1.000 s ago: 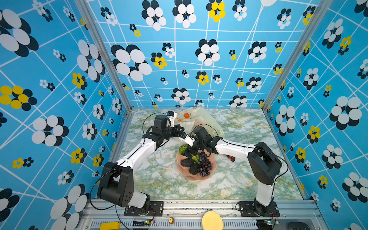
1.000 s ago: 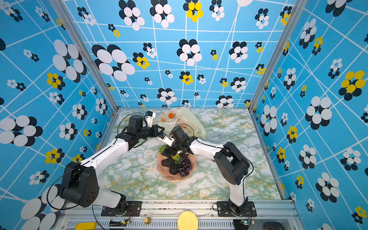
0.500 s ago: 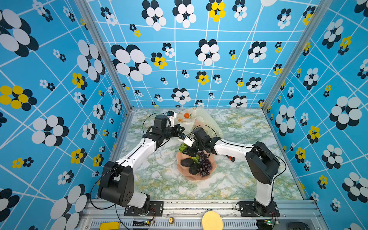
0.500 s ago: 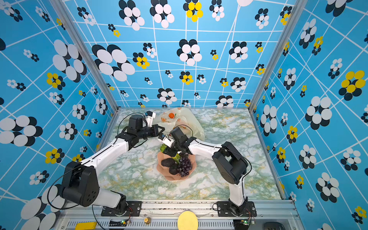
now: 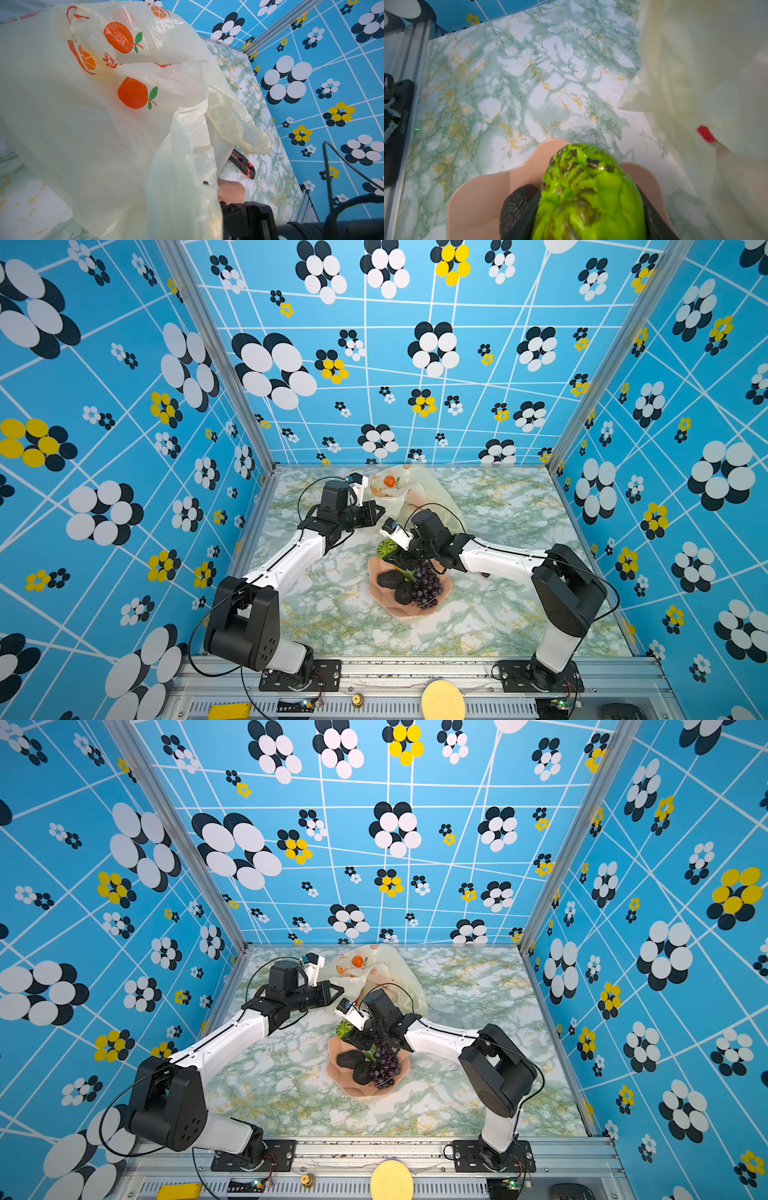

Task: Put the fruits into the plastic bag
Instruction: 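Lower the right gripper onto the green custard apple and close on it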

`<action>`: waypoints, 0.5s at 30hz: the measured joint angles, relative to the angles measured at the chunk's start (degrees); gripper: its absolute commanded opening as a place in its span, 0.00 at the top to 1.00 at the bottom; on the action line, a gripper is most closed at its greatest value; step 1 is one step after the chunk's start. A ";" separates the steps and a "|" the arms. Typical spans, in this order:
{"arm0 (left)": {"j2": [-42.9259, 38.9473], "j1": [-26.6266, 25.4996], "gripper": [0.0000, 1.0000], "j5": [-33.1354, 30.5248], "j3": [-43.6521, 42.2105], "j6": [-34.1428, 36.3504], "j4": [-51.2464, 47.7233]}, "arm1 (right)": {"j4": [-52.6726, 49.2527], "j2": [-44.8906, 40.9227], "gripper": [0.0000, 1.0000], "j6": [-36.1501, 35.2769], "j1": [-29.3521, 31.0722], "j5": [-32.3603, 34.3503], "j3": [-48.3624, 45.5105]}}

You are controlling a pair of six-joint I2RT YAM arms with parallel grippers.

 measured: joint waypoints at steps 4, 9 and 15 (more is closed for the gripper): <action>0.00 0.00 1.00 0.00 -0.35 -0.74 0.42 | 2.03 -2.80 0.50 1.60 0.02 -0.63 -2.40; 0.00 0.00 1.00 0.00 -0.83 -1.95 0.90 | 3.34 -5.57 0.51 3.19 0.02 -0.83 -5.14; -0.02 0.00 1.00 -0.02 -1.09 -2.62 1.77 | 4.44 -8.70 0.52 5.14 -0.02 -0.83 -8.39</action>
